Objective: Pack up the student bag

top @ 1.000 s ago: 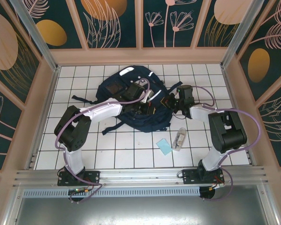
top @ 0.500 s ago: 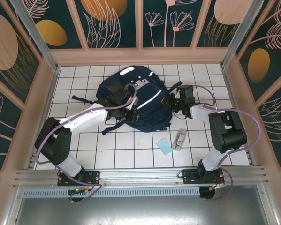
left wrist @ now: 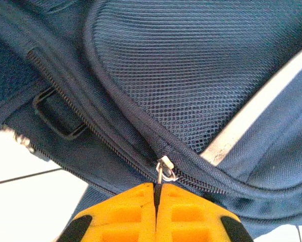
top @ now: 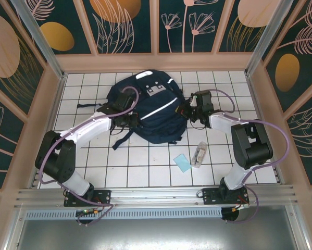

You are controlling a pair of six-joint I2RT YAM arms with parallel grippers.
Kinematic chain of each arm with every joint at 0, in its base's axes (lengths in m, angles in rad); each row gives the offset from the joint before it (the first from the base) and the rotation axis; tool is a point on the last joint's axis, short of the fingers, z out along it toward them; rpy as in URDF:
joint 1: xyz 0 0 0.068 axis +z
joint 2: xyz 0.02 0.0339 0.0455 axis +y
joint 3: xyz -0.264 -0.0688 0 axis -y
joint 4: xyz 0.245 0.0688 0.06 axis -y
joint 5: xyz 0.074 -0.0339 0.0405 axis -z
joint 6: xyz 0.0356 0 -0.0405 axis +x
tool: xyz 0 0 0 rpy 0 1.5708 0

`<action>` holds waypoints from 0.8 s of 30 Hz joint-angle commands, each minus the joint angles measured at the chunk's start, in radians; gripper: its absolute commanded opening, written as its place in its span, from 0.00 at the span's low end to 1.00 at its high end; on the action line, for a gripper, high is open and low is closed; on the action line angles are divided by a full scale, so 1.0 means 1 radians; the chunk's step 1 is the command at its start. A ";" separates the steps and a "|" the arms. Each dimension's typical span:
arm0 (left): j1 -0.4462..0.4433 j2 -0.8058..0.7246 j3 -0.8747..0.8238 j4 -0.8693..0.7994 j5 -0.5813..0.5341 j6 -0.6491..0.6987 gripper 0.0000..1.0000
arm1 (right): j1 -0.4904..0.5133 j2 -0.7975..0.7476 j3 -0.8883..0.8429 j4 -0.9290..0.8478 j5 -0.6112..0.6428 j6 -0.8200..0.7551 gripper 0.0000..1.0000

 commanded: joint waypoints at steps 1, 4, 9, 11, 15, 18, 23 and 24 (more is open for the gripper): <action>0.079 0.035 0.024 -0.057 -0.282 -0.037 0.00 | -0.056 0.005 0.026 -0.002 0.153 -0.081 0.00; 0.079 0.016 0.025 -0.021 -0.169 -0.023 0.60 | -0.056 -0.002 0.044 -0.012 0.140 -0.103 0.00; 0.071 -0.050 0.007 0.003 -0.053 -0.012 0.99 | -0.056 -0.041 0.113 -0.117 0.153 -0.161 0.59; 0.060 -0.086 0.001 0.038 -0.029 0.002 0.99 | -0.059 -0.076 0.125 -0.154 0.166 -0.190 0.68; 0.016 -0.082 0.046 0.093 0.013 0.064 0.99 | -0.102 -0.135 0.139 -0.245 0.175 -0.200 0.99; -0.063 -0.008 0.138 0.094 -0.042 0.138 0.98 | -0.187 -0.161 0.124 -0.272 0.105 -0.178 0.99; -0.118 0.148 0.287 0.142 0.028 0.188 0.99 | -0.281 -0.227 0.079 -0.316 0.104 -0.252 0.99; -0.123 0.180 0.319 0.142 0.045 0.198 0.98 | -0.286 -0.246 0.073 -0.337 0.159 -0.271 0.99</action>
